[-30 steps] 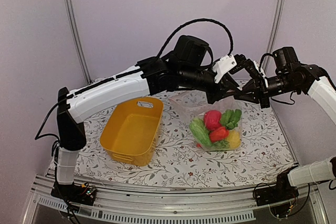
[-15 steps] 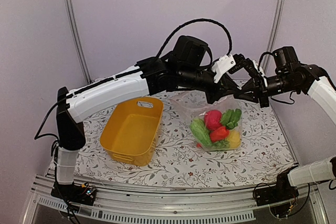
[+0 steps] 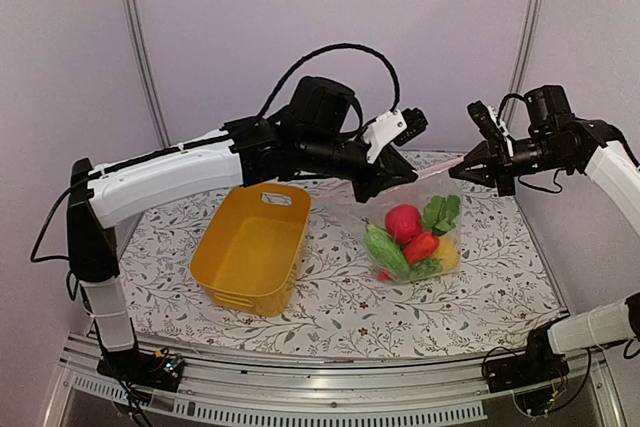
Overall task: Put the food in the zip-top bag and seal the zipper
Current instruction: Zip the zipper of the food storage bag.
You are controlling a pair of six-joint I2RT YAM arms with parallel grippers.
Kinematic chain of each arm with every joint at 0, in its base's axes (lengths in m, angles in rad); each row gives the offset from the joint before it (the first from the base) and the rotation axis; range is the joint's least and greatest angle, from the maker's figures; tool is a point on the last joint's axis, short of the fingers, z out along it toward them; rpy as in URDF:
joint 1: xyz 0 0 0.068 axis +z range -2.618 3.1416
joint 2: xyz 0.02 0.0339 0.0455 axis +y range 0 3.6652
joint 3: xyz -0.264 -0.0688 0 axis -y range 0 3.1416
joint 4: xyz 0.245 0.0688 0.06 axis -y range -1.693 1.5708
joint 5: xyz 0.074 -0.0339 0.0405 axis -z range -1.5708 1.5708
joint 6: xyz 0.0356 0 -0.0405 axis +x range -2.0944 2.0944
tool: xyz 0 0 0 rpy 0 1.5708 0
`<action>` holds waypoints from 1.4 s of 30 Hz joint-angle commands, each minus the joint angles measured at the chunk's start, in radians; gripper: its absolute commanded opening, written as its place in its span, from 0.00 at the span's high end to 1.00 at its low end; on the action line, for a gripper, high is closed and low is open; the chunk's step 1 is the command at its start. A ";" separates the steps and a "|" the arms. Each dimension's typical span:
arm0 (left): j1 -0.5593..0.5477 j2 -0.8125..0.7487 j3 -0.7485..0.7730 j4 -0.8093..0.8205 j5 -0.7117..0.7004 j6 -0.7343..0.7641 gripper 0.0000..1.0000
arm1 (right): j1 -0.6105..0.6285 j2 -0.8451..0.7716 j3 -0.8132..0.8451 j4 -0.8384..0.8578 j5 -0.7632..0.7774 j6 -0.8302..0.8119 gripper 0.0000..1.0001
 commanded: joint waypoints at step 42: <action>0.156 -0.444 -0.698 0.011 -0.190 -0.116 1.00 | -0.122 0.102 0.078 0.022 -0.023 0.010 1.00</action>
